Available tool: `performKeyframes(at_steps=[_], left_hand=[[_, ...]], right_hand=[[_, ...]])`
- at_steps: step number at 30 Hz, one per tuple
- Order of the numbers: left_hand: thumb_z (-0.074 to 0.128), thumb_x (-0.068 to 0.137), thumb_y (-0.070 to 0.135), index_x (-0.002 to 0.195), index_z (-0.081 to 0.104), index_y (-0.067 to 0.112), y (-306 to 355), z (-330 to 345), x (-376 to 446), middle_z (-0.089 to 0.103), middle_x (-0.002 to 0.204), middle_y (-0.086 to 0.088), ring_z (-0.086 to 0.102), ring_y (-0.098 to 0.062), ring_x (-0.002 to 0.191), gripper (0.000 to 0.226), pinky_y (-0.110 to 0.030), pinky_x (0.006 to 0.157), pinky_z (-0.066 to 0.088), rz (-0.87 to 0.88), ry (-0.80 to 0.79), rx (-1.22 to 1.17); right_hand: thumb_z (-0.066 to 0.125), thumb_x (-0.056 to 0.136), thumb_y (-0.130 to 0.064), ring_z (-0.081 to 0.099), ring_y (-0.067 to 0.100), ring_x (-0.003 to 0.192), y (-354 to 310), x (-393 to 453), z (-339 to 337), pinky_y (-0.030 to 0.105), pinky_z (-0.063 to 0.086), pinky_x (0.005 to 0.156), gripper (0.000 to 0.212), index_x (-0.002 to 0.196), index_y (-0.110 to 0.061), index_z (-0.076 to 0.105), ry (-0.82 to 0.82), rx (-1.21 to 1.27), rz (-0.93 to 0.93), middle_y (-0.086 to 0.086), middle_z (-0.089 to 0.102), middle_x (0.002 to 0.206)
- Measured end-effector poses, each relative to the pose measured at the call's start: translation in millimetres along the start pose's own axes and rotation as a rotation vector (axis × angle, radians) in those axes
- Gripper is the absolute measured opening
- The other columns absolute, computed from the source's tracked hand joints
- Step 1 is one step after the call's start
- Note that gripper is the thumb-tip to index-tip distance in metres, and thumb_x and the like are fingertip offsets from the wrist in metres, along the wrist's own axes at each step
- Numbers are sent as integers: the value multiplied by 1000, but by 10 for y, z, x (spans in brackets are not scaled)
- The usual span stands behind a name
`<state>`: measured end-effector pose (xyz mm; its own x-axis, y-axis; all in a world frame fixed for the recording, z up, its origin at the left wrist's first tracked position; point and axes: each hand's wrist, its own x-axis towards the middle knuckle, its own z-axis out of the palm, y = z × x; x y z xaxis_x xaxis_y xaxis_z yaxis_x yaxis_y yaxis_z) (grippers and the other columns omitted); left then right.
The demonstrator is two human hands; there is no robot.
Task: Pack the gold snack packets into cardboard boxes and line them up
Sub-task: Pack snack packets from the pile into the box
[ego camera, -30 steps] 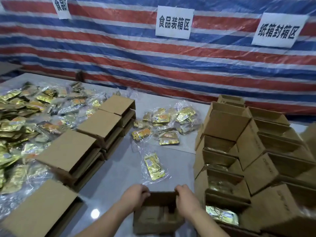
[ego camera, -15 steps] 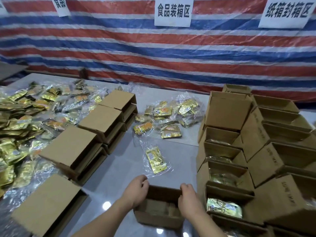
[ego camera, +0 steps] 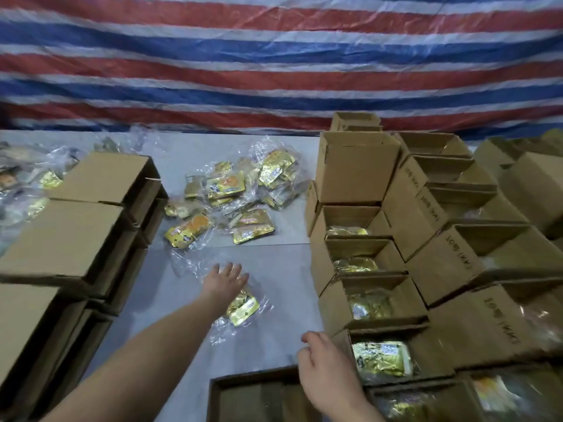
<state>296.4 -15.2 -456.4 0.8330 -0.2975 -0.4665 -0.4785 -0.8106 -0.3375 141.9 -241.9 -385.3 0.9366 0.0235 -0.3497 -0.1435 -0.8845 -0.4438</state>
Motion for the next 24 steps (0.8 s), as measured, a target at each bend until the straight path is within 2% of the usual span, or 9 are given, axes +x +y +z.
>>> performKeyframes(at_steps=[4,7,11,14,15,18,20,22,24], left_hand=[[67,87,40,154,5,11,145,186,210,12,159,-15,13,-35,147,96,-50,117,17,131,-58,105],[66,86,45,148,26,7,123,251,261,37,144,-15,37,-32,132,83,-42,111,27,169,33,119],[65,80,57,140,32,9,13,354,173,44,136,-13,45,-30,123,84,-43,105,30,154,45,33],[58,73,71,130,39,17,-41,453,-27,48,128,-6,48,-25,118,81,-39,97,39,6,30,-256],[58,71,71,125,43,20,-75,399,-105,50,125,-4,50,-24,116,76,-36,94,42,-53,28,-424],[65,67,55,98,47,25,-175,-44,-335,57,103,0,57,-19,93,47,-27,70,43,-134,61,-960],[64,60,48,86,46,25,-205,-451,-531,59,89,4,57,-11,77,39,-22,60,40,-119,162,-1210],[67,60,50,85,48,26,-190,-893,-785,61,80,9,55,2,66,40,-13,55,40,-62,270,-1387],[74,63,53,90,52,28,-152,-1299,-1059,66,77,19,58,10,65,43,-8,59,43,20,337,-1575]], right_hand=[[35,97,-29,54,18,111,-14,122,-35,31,42,94,35,122,-25,59,73,95,41,-7,58,127],[39,98,-28,55,20,107,-57,169,-49,31,42,91,30,118,-25,61,117,91,44,-6,60,122],[39,98,-28,57,16,105,-119,167,-9,28,43,89,28,116,-27,61,112,130,62,-9,60,120],[42,99,-24,53,5,97,-166,176,-8,3,35,77,25,115,-26,61,126,192,60,-13,59,116],[44,99,-25,52,1,95,-183,172,-25,1,34,76,23,113,-29,61,132,236,68,-16,58,114],[56,94,-43,55,0,108,-245,202,-142,18,43,89,16,109,-44,55,169,356,119,-24,58,115],[69,86,-52,49,2,120,-325,261,-247,20,40,95,43,124,-42,49,120,583,106,-22,54,125],[77,69,-64,42,4,131,-469,299,-411,17,38,100,85,140,-37,39,-18,833,23,-21,47,136],[79,51,-78,43,10,135,-594,301,-609,29,41,108,115,147,-36,32,-106,932,-75,-18,46,144]])
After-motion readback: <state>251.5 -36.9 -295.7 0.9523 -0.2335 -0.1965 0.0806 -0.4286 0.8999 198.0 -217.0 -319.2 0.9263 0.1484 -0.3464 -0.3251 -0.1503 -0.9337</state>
